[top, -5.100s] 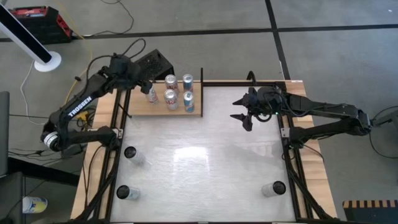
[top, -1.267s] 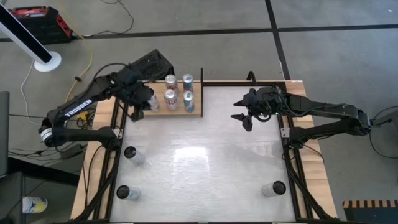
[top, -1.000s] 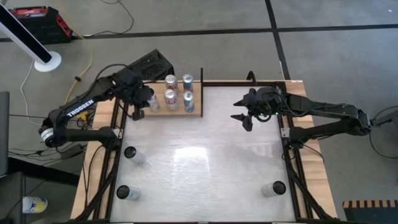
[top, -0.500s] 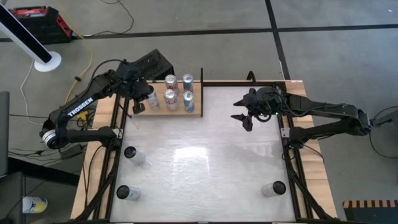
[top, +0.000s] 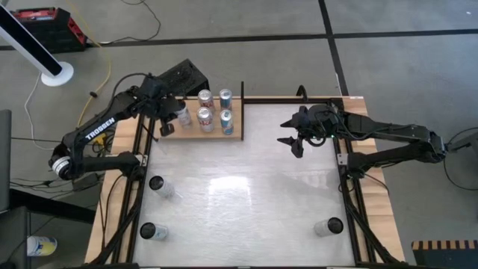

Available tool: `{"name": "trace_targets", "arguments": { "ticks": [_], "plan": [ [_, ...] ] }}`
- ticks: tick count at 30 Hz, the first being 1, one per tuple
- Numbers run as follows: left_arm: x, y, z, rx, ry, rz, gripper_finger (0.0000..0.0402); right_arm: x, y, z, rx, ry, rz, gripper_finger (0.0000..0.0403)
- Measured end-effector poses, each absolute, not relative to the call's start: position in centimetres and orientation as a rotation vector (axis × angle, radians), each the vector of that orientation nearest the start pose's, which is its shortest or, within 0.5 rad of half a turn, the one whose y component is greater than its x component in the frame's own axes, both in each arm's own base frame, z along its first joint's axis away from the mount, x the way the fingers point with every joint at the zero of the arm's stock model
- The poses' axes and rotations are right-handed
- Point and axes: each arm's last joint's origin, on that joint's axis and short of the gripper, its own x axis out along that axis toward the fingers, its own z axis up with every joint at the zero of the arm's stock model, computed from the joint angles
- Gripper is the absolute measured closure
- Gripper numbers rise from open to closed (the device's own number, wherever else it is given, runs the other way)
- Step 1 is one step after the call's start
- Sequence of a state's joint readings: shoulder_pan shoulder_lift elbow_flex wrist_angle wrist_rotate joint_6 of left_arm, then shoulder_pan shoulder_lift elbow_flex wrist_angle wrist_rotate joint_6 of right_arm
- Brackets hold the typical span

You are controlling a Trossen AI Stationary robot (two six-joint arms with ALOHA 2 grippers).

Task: Place canned beverage on shelf
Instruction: Put the bottom center white soda can on the shelf

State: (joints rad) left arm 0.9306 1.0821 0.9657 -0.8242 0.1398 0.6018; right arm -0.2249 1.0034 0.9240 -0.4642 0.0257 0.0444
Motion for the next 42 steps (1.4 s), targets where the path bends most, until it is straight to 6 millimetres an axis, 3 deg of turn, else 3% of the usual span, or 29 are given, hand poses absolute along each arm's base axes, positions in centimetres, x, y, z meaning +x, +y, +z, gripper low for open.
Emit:
{"name": "trace_targets", "arguments": {
  "ticks": [11,17,35,42],
  "plan": [
    [12.0,16.6,29.1,0.015,0.981,0.52,0.0401,20.4,-4.8,31.7,0.097,0.537,-0.257,0.0101],
    [12.2,15.3,28.6,-0.095,0.984,0.346,0.0401,20.4,-4.7,31.5,0.099,0.551,-0.257,0.0101],
    [13.5,16.1,29.5,0.075,0.899,0.44,0.0401,20.4,-4.8,31.6,0.098,0.544,-0.257,0.0101],
    [14.1,17.4,28.4,0.061,0.952,0.457,0.0401,20.4,-4.8,31.6,0.1,0.544,-0.257,0.0101]
  ]
}}
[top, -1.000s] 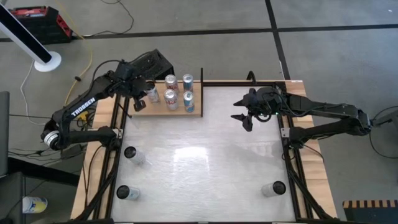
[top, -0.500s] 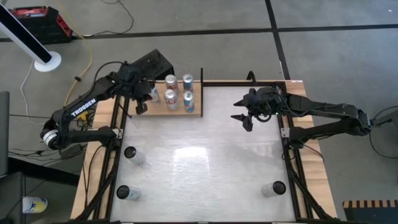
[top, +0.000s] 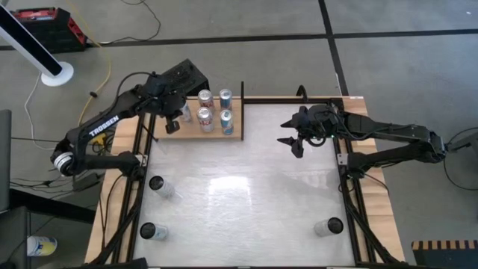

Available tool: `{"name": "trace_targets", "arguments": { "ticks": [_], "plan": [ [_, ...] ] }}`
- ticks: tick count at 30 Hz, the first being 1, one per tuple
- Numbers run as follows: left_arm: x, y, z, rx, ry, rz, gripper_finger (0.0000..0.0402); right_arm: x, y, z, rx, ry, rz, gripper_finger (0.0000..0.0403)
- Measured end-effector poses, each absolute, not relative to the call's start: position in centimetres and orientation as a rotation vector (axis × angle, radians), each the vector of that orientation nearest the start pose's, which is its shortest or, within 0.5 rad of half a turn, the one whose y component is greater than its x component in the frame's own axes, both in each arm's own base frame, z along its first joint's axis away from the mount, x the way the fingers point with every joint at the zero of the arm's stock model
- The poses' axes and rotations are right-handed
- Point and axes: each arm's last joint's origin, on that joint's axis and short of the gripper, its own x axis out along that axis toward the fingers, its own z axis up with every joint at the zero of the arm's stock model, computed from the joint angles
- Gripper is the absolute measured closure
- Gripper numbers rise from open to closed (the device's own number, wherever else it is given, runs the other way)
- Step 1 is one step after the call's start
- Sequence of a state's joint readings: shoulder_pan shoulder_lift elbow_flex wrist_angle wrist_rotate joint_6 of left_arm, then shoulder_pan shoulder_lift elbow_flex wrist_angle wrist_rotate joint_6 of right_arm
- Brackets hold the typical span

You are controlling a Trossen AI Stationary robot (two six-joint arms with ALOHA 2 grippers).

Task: Place canned beverage on shelf
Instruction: Put the bottom center white soda can on the shelf

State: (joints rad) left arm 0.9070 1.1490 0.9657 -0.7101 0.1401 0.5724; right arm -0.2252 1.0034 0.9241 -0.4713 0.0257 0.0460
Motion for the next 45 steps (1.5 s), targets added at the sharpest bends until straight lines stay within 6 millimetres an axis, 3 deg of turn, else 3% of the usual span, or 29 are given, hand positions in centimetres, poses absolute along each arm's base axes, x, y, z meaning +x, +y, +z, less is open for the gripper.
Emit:
{"name": "trace_targets", "arguments": {
  "ticks": [14,20,30,38,45],
  "plan": [
    [15.3,19.6,25.7,0.095,1.113,0.491,0.0401,20.3,-4.7,31.5,0.104,0.558,-0.258,0.0101],
    [15.1,19.5,26.1,0.103,1.104,0.51,0.0401,20.3,-4.7,31.5,0.096,0.559,-0.256,0.0101],
    [15.4,17.5,29.3,0.092,0.942,0.417,0.0401,20.3,-4.7,31.5,0.06,0.563,-0.247,0.0101],
    [16.5,18.4,29.2,0.132,0.902,0.447,0.0401,20.3,-4.8,31.5,0.066,0.563,-0.249,0.0101],
    [16.9,19.3,28.3,0.147,0.969,0.51,0.0401,20.3,-4.8,31.5,0.074,0.562,-0.252,0.0101]
  ]
}}
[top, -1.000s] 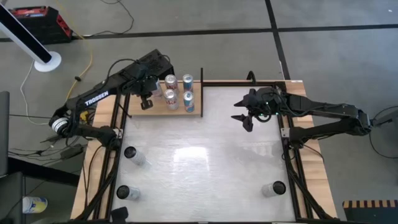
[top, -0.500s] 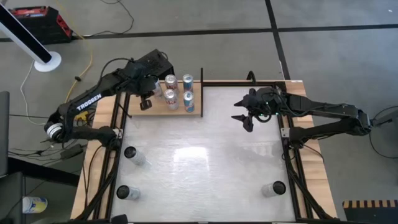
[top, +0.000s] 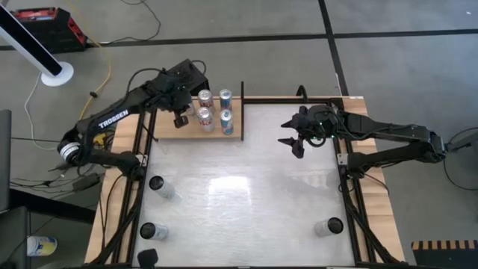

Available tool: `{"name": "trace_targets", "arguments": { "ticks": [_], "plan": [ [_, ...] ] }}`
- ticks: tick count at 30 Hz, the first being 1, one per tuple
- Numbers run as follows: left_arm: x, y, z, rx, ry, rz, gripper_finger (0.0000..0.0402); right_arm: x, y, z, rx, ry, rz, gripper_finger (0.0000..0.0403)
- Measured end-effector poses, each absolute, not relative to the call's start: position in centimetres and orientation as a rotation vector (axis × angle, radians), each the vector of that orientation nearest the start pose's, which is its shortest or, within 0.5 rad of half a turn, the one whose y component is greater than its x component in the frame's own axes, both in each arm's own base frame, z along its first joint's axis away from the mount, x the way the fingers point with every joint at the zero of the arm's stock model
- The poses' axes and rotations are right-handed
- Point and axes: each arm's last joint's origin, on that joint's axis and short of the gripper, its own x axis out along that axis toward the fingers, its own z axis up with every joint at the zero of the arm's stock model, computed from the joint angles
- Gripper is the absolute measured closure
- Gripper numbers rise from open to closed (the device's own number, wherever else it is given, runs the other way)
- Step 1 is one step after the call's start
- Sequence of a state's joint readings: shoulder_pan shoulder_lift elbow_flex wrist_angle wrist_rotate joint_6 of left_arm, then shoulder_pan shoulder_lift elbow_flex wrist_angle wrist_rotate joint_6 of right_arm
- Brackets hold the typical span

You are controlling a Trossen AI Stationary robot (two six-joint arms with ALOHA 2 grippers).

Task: Place canned beverage on shelf
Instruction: Put the bottom center white soda can on the shelf

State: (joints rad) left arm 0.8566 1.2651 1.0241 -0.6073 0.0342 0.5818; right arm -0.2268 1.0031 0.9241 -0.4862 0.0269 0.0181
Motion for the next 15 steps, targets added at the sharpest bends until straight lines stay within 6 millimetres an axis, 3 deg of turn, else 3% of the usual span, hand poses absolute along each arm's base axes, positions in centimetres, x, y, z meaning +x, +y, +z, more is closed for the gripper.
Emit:
{"name": "trace_targets", "arguments": {
  "ticks": [15],
  "plan": [
    [17.7,20.8,26.7,0.161,1.04,0.564,0.0402,20.3,-4.8,31.4,0.075,0.565,-0.252,0.0101]
  ]
}}
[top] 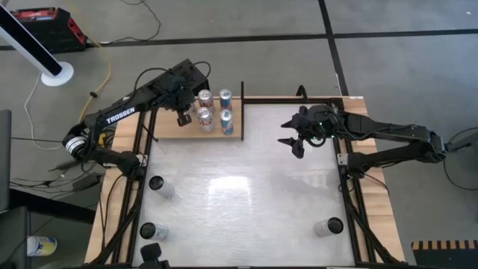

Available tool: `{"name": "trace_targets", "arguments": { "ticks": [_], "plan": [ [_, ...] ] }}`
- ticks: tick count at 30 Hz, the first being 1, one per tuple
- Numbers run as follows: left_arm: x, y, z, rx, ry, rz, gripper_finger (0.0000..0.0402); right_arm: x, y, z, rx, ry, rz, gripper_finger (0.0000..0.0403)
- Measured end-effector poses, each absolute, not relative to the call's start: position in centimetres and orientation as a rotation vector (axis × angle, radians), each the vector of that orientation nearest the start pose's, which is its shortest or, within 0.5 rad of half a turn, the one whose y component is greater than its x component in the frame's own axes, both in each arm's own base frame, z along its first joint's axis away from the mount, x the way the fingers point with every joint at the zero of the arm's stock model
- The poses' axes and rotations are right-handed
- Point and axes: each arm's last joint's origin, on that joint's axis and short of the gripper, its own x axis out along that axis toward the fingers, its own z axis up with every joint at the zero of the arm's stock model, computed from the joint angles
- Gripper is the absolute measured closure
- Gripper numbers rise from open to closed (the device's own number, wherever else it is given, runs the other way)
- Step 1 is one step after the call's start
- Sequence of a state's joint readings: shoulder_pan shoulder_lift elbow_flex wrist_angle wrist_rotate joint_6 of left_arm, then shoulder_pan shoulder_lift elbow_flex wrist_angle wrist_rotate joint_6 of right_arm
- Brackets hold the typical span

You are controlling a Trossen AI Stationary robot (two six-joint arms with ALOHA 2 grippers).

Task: Place canned beverage on shelf
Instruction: Put the bottom center white soda can on the shelf, then move the bottom right white soda can to the center of the table

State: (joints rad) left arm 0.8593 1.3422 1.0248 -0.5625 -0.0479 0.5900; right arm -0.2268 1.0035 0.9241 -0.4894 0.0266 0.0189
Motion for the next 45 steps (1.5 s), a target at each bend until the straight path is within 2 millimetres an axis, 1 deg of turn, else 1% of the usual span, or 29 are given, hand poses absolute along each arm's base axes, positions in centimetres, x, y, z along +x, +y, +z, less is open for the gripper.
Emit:
{"name": "trace_targets", "arguments": {
  "ticks": [10,13,16,19,22,25,27,30,33,42,45],
  "plan": [
    [17.4,21.0,26.6,0.163,1.071,0.615,0.0402,20.3,-4.8,31.4,0.075,0.566,-0.252,0.0101],
    [17.4,20.9,26.6,0.163,1.079,0.601,0.0402,20.3,-4.8,31.4,0.075,0.571,-0.251,0.0101],
    [17.5,20.6,26.6,0.162,1.064,0.546,0.0402,20.3,-4.8,31.4,0.075,0.571,-0.251,0.0101],
    [17.7,19.8,27.1,0.169,1.023,0.476,0.0402,20.3,-4.8,31.4,0.075,0.571,-0.252,0.0101],
    [17.4,18.5,28.4,0.197,1.0,0.456,0.0402,20.3,-4.8,31.4,0.075,0.571,-0.252,0.0101],
    [16.5,17.7,29.6,0.198,1.049,0.496,0.0402,20.3,-4.8,31.4,0.075,0.571,-0.252,0.0101],
    [16.0,17.6,30.1,0.196,1.079,0.552,0.0402,20.3,-4.8,31.4,0.074,0.571,-0.252,0.0101],
    [15.4,18.1,30.1,0.185,1.103,0.64,0.0401,20.2,-5.0,31.4,0.07,0.571,-0.259,0.0101],
    [14.9,19.0,30.0,0.169,1.105,0.683,0.0402,20.2,-5.2,31.4,0.074,0.57,-0.269,0.0101],
    [14.5,21.1,29.0,0.105,1.078,0.675,0.0402,20.1,-5.3,31.4,0.09,0.575,-0.277,0.0101],
    [14.4,21.1,28.8,0.104,1.108,0.684,0.0402,20.1,-5.3,31.4,0.09,0.574,-0.277,0.0101]
  ]
}}
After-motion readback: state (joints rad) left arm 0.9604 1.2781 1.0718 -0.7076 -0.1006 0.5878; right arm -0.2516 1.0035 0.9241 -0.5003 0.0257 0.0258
